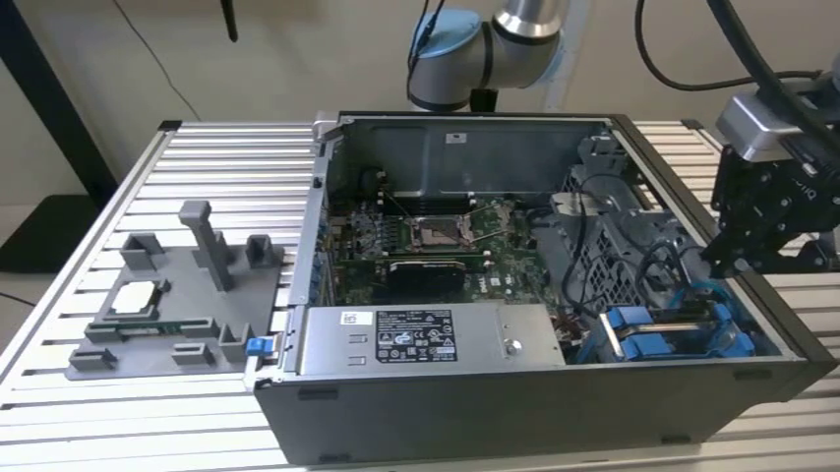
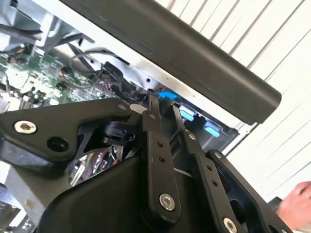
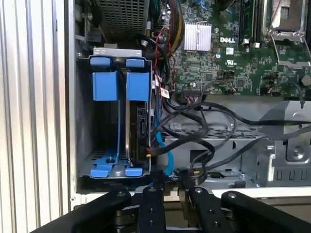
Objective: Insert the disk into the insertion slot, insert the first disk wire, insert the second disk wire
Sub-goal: 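Insert the first disk wire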
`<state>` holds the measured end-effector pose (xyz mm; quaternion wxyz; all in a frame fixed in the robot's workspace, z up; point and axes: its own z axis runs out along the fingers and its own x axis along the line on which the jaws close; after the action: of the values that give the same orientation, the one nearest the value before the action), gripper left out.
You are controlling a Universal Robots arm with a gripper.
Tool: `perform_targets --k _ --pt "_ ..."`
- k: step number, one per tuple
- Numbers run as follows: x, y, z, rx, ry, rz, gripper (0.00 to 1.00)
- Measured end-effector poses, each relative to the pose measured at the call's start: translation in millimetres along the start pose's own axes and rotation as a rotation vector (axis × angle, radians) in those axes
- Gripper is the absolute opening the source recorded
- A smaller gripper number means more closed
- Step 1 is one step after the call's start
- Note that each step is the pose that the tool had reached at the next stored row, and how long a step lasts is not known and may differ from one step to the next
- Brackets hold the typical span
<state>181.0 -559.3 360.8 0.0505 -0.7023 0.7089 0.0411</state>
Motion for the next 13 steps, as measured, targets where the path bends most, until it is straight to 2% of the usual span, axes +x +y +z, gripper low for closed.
perform_targets --k 2,4,5,9,11,13 --pt "0.2 0.0 1.4 -0.0001 -0.0072 0.001 1.00" --pt "0.4 0.0 2.6 -0.0003 -0.0104 0.003 1.00" --pt "0.4 0.0 2.9 -0.0003 -0.0122 0.004 0.00" --pt "0.6 0.0 3.9 -0.0004 -0.0329 0.005 0.00" --pt "0.5 0.0 3.8 -0.0004 -0.0384 0.006 0.00" --pt "0.0 0.0 -0.2 -0.0009 -0.0417 0.006 0.00"
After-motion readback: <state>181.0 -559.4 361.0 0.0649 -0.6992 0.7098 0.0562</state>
